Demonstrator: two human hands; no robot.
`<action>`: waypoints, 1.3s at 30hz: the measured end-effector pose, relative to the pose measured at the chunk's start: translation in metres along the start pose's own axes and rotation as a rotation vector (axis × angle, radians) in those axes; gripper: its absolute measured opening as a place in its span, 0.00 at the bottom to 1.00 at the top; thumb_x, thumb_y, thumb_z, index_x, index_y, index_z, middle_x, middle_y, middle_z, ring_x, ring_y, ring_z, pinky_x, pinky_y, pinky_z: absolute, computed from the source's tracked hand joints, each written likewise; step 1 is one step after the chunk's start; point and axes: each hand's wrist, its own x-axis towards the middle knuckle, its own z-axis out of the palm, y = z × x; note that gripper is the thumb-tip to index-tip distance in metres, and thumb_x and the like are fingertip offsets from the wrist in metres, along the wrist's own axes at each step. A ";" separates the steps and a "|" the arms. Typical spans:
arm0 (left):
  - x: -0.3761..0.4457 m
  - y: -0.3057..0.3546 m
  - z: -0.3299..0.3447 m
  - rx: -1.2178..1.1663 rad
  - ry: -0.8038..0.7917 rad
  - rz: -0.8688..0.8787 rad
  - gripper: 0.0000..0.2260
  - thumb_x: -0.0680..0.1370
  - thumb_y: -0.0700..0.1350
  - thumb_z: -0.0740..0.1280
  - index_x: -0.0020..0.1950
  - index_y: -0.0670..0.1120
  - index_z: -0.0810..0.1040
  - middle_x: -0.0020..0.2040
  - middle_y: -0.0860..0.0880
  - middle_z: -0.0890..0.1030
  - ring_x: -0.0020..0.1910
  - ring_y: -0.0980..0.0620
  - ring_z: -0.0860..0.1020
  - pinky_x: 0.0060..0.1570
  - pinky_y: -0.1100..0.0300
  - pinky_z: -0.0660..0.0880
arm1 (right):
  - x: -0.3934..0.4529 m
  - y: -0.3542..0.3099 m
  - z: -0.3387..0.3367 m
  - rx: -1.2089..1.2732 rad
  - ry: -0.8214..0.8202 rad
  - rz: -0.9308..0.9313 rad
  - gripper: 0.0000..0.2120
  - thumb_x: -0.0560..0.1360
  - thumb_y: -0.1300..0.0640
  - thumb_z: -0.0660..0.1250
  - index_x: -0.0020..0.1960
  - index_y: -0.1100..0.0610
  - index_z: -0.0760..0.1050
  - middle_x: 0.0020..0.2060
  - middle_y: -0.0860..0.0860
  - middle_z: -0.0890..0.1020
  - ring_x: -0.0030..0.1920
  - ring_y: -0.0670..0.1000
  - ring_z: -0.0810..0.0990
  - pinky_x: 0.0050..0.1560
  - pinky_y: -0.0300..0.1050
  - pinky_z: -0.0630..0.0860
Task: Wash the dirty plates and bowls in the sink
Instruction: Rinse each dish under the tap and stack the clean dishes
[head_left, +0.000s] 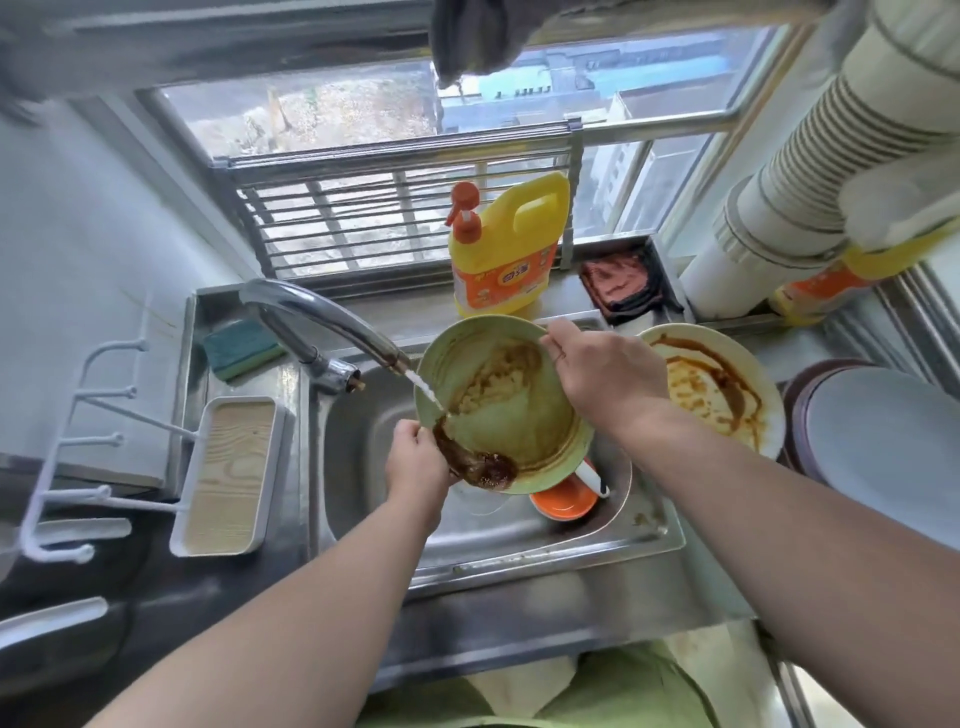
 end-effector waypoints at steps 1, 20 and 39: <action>0.009 -0.009 0.002 0.027 -0.005 -0.003 0.10 0.82 0.53 0.56 0.45 0.56 0.75 0.51 0.43 0.82 0.51 0.38 0.84 0.49 0.37 0.85 | -0.001 0.002 -0.003 -0.008 -0.031 0.035 0.16 0.88 0.44 0.49 0.59 0.49 0.72 0.41 0.52 0.80 0.40 0.60 0.76 0.37 0.48 0.68; 0.013 0.008 -0.064 0.404 0.055 0.172 0.16 0.86 0.53 0.58 0.45 0.45 0.74 0.41 0.45 0.77 0.38 0.47 0.73 0.34 0.55 0.68 | -0.035 -0.010 0.078 0.247 -0.570 0.479 0.15 0.86 0.47 0.54 0.62 0.53 0.75 0.58 0.58 0.82 0.53 0.60 0.79 0.57 0.54 0.77; 0.017 0.001 -0.108 0.479 0.235 0.343 0.05 0.86 0.48 0.61 0.57 0.56 0.75 0.47 0.54 0.81 0.49 0.47 0.79 0.50 0.52 0.73 | -0.006 -0.060 0.091 0.427 -0.311 0.339 0.13 0.87 0.47 0.50 0.50 0.54 0.66 0.41 0.59 0.77 0.45 0.65 0.76 0.46 0.57 0.75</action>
